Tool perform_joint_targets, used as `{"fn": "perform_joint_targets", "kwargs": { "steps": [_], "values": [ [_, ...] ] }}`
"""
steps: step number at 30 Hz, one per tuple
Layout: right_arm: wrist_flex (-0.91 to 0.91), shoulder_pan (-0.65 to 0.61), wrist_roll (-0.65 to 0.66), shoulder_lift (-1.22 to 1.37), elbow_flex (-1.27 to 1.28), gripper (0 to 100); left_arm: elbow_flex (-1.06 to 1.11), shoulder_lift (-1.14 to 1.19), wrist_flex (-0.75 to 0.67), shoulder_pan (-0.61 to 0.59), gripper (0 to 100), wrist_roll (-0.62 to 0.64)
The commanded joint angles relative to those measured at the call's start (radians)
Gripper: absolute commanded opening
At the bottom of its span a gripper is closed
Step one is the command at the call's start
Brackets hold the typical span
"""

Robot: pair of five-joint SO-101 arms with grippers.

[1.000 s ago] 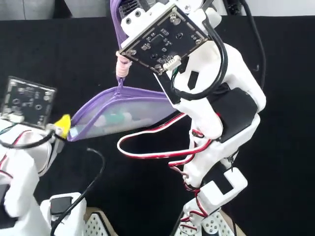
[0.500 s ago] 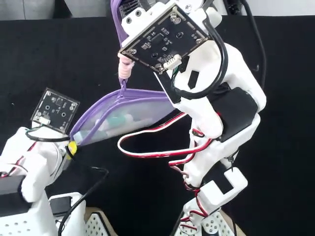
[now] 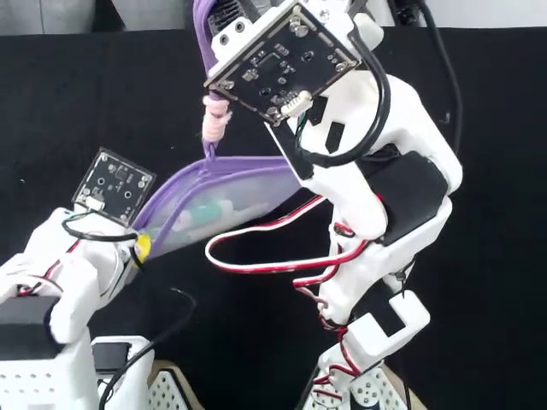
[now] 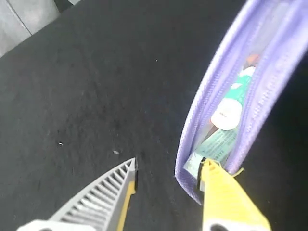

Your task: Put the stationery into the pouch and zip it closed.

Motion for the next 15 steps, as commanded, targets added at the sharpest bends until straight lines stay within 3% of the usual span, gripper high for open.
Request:
{"fn": "perform_joint_targets", "kwargs": {
  "steps": [1, 4, 8, 15],
  "values": [
    [0.0, 0.054, -0.009, -0.045, -0.061, 1.1, 0.059, 0.005, -0.078, 0.016, 22, 0.012],
    [0.005, 0.068, -0.009, -0.045, -0.061, 1.1, 0.102, 0.005, -0.12, 0.024, 22, 0.031],
    [0.051, 0.063, -0.009, -0.045, -0.061, 1.1, 0.122, 0.005, -0.222, 0.03, 22, 0.149],
    [0.055, 0.063, -0.06, -0.045, -0.061, 1.1, 0.021, 0.003, -0.238, 0.257, 22, 0.292]
  ]
}}
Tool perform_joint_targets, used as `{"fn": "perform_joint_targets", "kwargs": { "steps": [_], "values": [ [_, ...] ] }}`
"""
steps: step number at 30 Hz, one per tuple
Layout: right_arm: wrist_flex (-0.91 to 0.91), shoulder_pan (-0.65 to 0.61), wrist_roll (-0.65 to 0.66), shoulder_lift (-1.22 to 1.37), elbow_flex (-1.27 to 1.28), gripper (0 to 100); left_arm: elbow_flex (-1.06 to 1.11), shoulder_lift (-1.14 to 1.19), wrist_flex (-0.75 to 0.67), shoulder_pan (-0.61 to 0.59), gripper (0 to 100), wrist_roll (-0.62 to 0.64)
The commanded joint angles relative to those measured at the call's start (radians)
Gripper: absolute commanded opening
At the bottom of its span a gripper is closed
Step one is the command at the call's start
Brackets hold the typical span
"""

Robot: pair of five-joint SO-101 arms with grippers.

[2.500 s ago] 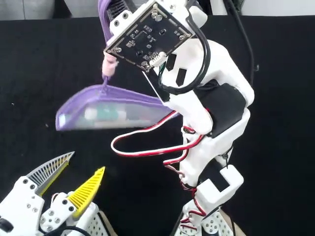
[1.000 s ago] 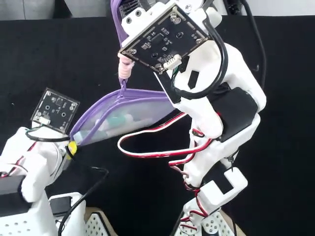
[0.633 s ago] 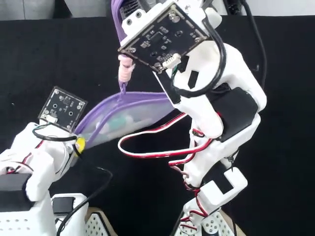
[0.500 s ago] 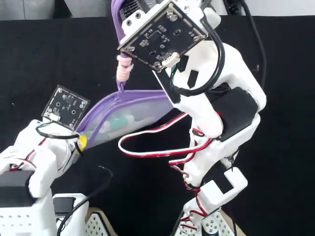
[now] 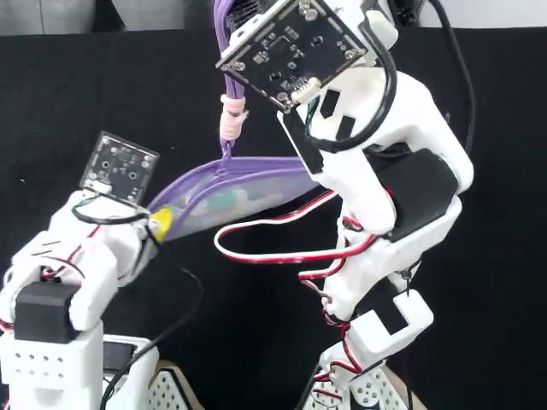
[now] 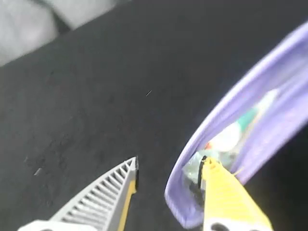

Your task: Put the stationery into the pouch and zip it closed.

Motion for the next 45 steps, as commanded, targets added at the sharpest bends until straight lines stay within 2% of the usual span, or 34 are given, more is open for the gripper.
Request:
{"fn": "perform_joint_targets", "kwargs": {
  "steps": [1, 7, 10, 12, 14, 20, 24, 27, 34, 39, 41, 45],
  "values": [
    [0.002, 0.018, -0.064, -0.045, -0.051, 1.1, -0.102, 0.003, -0.023, 0.16, 22, 0.11],
    [0.029, 0.018, -0.077, -0.045, -0.051, 1.1, -0.053, 0.012, -0.181, 0.294, 22, 0.198],
    [0.035, 0.023, -0.077, -0.045, -0.051, 1.1, 0.03, 0.012, -0.305, 0.294, 22, 0.216],
    [0.032, 0.025, -0.072, -0.045, -0.051, 1.1, 0.047, 0.002, -0.328, 0.265, 22, 0.219],
    [0.031, 0.032, -0.071, -0.045, -0.051, 1.1, -0.004, 0.002, -0.267, 0.239, 22, 0.216],
    [0.029, 0.051, -0.071, -0.039, -0.051, 1.1, -0.312, 0.012, 0.144, 0.229, 22, 0.137],
    [0.028, 0.069, -0.077, -0.038, -0.051, 1.1, -0.447, 0.012, 0.341, 0.226, 22, 0.052],
    [0.015, 0.072, -0.077, -0.038, -0.051, 1.1, -0.381, 0.012, 0.347, 0.202, 22, 0.023],
    [0.017, 0.074, -0.077, -0.042, -0.051, 1.1, -0.11, 0.002, 0.342, 0.131, 22, -0.219],
    [0.018, 0.074, -0.077, -0.038, -0.05, 1.1, -0.159, 0.002, 0.284, -0.01, 22, -0.25],
    [0.02, 0.074, -0.077, -0.038, -0.045, 1.1, -0.183, 0.002, 0.276, -0.062, 22, -0.301],
    [0.02, 0.074, -0.077, -0.038, -0.044, 1.1, -0.199, 0.002, 0.281, -0.105, 22, -0.341]
  ]
}}
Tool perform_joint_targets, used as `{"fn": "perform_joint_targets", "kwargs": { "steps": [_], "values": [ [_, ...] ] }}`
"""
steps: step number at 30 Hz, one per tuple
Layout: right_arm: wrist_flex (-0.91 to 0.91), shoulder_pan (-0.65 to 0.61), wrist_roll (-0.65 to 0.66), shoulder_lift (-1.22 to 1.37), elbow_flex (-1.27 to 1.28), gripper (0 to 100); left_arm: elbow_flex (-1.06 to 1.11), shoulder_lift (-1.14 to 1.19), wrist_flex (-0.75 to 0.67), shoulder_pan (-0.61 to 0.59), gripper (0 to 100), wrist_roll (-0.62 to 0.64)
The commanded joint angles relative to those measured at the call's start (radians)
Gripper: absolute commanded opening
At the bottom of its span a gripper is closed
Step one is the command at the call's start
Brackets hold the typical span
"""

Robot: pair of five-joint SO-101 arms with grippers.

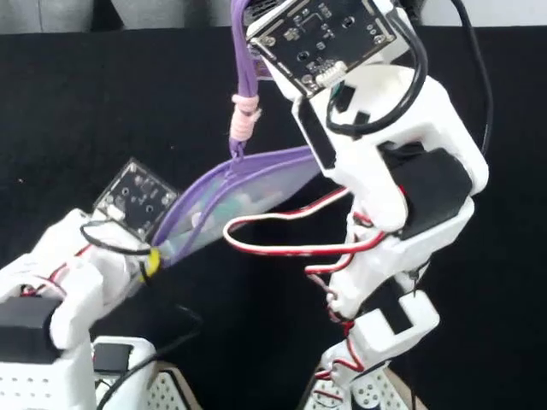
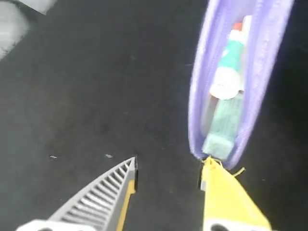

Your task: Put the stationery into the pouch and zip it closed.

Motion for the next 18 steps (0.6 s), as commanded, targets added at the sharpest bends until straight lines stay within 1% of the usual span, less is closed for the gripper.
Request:
{"fn": "perform_joint_targets", "kwargs": {
  "steps": [1, 5, 9, 13, 18],
  "values": [
    [-0.014, 0.02, -0.009, -0.035, -0.041, 1.1, -0.039, 0.0, -0.009, -0.042, 22, -0.031],
    [-0.012, 0.02, -0.009, -0.035, -0.042, 1.1, 0.056, -0.002, -0.026, -0.039, 22, -0.029],
    [-0.012, 0.02, -0.009, -0.035, -0.041, 1.1, 0.122, -0.002, -0.057, 0.005, 22, -0.025],
    [-0.011, 0.02, -0.009, -0.036, -0.044, 1.1, 0.137, -0.002, -0.083, 0.076, 22, 0.054],
    [-0.006, 0.02, -0.009, -0.042, -0.045, 1.1, 0.147, -0.002, -0.149, 0.101, 22, 0.087]
  ]
}}
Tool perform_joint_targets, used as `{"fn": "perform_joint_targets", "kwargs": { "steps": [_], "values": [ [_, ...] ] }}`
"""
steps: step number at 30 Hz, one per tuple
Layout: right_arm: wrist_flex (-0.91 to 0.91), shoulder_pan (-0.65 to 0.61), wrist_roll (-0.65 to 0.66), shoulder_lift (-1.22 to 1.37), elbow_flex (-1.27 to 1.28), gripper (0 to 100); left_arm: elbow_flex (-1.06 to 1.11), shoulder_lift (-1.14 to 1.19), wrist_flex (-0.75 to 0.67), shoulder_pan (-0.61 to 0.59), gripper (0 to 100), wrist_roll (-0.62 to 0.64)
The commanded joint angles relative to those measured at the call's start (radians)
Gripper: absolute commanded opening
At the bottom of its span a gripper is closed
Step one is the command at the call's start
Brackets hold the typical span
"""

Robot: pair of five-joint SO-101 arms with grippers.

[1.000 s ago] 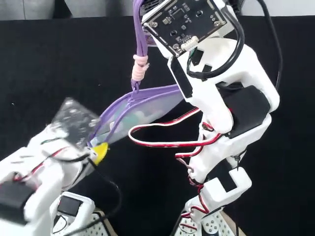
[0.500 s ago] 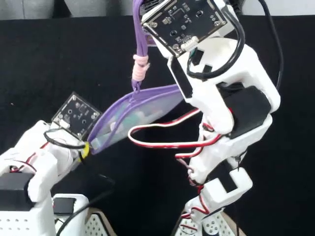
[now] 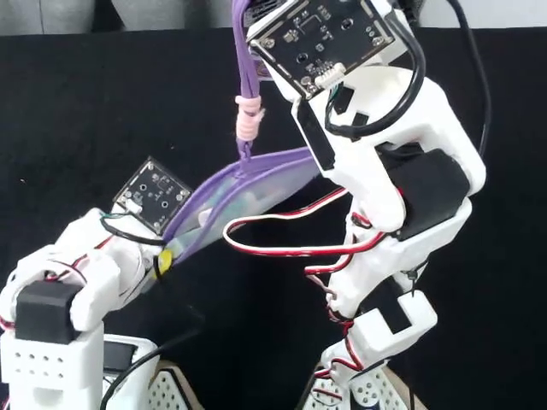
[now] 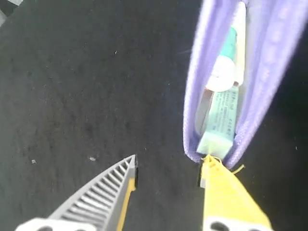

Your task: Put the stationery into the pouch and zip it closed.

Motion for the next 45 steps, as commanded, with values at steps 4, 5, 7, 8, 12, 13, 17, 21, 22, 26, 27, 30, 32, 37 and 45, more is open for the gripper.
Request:
{"fn": "perform_joint_targets", "kwargs": {
  "steps": [4, 5, 7, 8, 12, 13, 17, 21, 22, 26, 27, 30, 32, 37, 45],
  "values": [
    [0.025, 0.02, -0.009, -0.042, -0.048, 1.1, 0.076, 0.002, -0.129, 0.024, 22, 0.038],
    [0.028, 0.02, -0.009, -0.042, -0.048, 1.1, 0.099, 0.002, -0.147, 0.025, 22, 0.038],
    [0.032, 0.02, -0.009, -0.042, -0.048, 1.1, 0.131, 0.0, -0.172, 0.05, 22, 0.04],
    [0.032, 0.02, -0.009, -0.042, -0.048, 1.1, 0.14, 0.0, -0.176, 0.065, 22, 0.048],
    [0.032, 0.014, -0.011, -0.042, -0.048, 1.1, 0.142, 0.0, -0.212, 0.143, 22, 0.137],
    [0.032, 0.012, -0.011, -0.042, -0.048, 1.1, 0.139, 0.0, -0.23, 0.157, 22, 0.153],
    [0.052, 0.012, -0.011, -0.042, -0.048, 1.1, 0.116, 0.002, -0.302, 0.18, 22, 0.233],
    [0.084, 0.012, -0.011, -0.042, -0.048, 1.1, 0.111, 0.009, -0.4, 0.18, 22, 0.295],
    [0.092, 0.012, -0.011, -0.042, -0.048, 1.1, 0.116, 0.011, -0.423, 0.18, 22, 0.308],
    [0.103, 0.014, -0.011, -0.042, -0.048, 1.1, 0.122, 0.011, -0.508, 0.18, 22, 0.376],
    [0.098, 0.018, -0.011, -0.042, -0.048, 1.1, 0.114, 0.011, -0.512, 0.18, 22, 0.382],
    [0.095, 0.02, -0.005, -0.042, -0.048, 1.1, 0.071, 0.002, -0.448, 0.176, 22, 0.374],
    [0.095, 0.02, -0.003, -0.042, -0.048, 1.1, 0.015, 0.011, -0.33, 0.174, 22, 0.318],
    [0.095, 0.02, -0.008, -0.042, -0.048, 1.1, 0.004, 0.002, -0.16, 0.122, 22, 0.16],
    [0.095, 0.017, -0.009, -0.042, -0.048, 1.1, 0.2, 0.0, -0.176, -0.031, 22, 0.028]
  ]
}}
